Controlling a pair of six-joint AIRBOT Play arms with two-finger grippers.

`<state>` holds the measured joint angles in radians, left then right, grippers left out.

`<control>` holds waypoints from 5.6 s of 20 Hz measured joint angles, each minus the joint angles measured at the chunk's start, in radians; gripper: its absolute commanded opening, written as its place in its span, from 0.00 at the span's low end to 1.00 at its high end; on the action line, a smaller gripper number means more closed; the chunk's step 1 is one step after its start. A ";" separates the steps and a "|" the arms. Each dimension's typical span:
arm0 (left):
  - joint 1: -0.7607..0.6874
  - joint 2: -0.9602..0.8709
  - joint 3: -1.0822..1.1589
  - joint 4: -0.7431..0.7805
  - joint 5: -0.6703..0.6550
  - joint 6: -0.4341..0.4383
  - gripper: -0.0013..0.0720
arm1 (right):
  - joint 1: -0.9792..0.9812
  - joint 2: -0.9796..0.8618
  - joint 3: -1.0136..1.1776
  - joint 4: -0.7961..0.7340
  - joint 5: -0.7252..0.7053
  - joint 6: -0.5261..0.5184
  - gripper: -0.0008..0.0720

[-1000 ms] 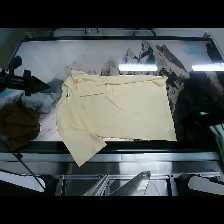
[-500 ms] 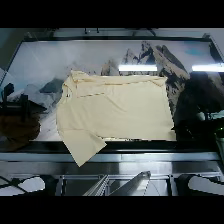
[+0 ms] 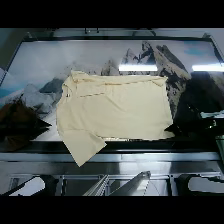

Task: Fold the shirts.

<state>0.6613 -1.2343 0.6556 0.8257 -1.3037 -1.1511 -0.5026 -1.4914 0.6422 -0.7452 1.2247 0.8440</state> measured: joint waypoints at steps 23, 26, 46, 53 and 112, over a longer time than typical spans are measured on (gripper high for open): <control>-0.369 -0.204 0.233 -0.005 -0.113 -0.036 0.05 | -0.067 0.086 0.093 0.314 0.277 -0.011 0.03; -0.299 -0.042 0.296 -0.201 -0.233 0.034 0.05 | -0.109 0.210 0.167 0.610 0.405 -0.023 0.03; 0.158 0.221 1.165 -1.012 -0.379 0.108 0.05 | -0.163 0.826 0.568 0.706 -0.230 -0.079 0.03; -0.345 -0.093 0.949 -0.435 -0.335 0.113 0.05 | 0.080 0.497 0.395 0.553 -0.216 -0.098 0.03; -0.450 -0.807 1.249 0.136 -0.502 -0.364 0.42 | -0.103 -0.287 0.554 0.095 0.083 0.016 0.42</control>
<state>0.2115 -2.0411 1.9041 0.9619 -1.8061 -1.5146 -0.6060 -1.7786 1.1961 -0.6498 1.3079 0.8597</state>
